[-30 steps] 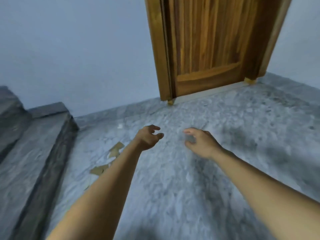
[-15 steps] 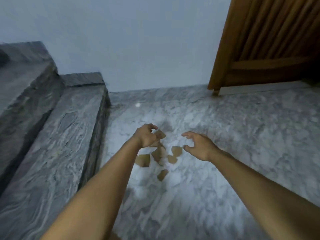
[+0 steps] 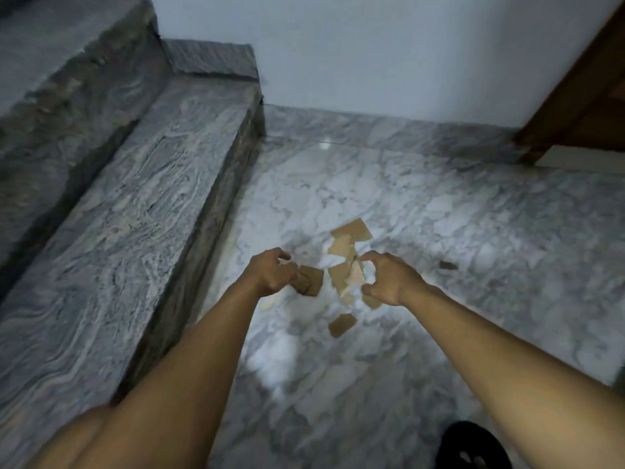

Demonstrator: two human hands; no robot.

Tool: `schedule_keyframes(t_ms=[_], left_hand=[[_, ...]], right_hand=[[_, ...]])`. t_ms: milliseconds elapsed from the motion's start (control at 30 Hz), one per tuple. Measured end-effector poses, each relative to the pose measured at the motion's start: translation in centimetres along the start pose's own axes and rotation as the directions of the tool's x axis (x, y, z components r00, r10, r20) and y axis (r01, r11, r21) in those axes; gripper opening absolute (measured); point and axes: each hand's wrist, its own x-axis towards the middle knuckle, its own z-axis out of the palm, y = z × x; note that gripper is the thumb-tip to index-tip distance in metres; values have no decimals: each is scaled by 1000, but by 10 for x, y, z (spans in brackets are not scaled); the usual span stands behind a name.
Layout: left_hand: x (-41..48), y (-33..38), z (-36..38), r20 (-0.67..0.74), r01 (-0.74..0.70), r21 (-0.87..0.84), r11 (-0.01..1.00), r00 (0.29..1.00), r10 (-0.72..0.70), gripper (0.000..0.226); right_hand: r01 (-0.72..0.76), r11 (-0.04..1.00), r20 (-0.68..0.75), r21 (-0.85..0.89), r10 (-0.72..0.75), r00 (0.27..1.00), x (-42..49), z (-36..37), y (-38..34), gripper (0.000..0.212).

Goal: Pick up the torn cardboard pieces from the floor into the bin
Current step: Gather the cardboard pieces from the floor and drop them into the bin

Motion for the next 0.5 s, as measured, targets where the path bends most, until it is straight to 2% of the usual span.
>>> schedule_keyframes(t_ms=[167,300,367,433,500], left_hand=[[25,-60,69,-101,197,127,972,978,-185,57],[37,-83,115,-381,201,177,963,917,-122,43],[40,-83,122,-467,221,144,965,874,-130,35],[42,-80,122,-484,266,56,962,850,-207,30],[43,-70,121,-428,308,-110,945,843,-325,28]], right_hand=[[-128,989,6,-68,129,992,56,32,39,65],[-123,988,-116,-93,112,987,79,70,71,39],[-120,991,-177,-66,107,978,86,77,78,35],[-181,982,-144,61,188,972,95,69,81,46],[-290,948,-54,132,299,953,99,58,84,72]])
